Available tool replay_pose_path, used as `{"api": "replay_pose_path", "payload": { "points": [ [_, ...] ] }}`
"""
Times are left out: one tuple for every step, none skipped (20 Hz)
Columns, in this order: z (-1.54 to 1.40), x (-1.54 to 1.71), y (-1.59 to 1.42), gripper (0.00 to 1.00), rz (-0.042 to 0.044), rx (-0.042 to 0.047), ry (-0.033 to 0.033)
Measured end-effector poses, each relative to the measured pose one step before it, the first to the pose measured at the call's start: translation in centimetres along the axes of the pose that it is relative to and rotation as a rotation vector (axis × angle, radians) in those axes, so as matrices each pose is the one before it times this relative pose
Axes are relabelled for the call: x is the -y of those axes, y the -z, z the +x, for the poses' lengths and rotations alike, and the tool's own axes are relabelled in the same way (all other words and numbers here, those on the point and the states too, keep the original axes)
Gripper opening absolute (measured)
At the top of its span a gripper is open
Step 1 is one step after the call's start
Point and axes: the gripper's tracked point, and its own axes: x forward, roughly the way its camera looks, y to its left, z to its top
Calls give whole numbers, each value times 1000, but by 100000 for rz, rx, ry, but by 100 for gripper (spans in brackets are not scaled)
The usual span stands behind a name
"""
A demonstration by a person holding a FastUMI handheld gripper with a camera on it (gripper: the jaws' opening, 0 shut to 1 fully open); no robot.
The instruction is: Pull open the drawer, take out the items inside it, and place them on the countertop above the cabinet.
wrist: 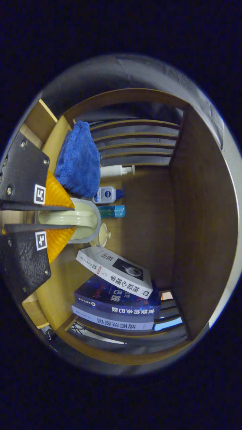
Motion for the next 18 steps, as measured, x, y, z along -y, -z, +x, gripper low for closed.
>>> {"api": "replay_pose_path", "payload": {
  "points": [
    [299, -70, 106, 15, -29, 220, 353],
    [318, 213, -131, 19, -370, 1167, 854],
    [161, 152, -83, 19, -447, 1027, 891],
    [56, 173, -101, 19, -419, 958, 788],
    [137, -167, -208, 19, 87, 791, -117],
    [-262, -45, -3, 23, -184, 766, 68],
    [-279, 151, -183, 22, -434, 782, 226],
    [-298, -32, -237, 23, -356, 1044, -271],
    [-262, -78, -234, 23, 102, 961, -323],
    [-371, -76, -251, 23, 384, 655, -987],
    [-435, -93, -294, 22, 810, 503, -660],
    [-535, -116, -427, 22, 941, 574, -925],
    [-315, -6, -345, 22, 401, 923, -692],
    [-493, 95, -274, 22, -44, 719, -449],
    [-640, -42, -302, 22, -247, 370, -402],
    [-610, -23, -24, 22, -42, 88, -518],
    [-588, -124, -164, 22, -129, 333, -751],
    [-587, -16, -24, 23, -352, 410, -487]
  ]
}}
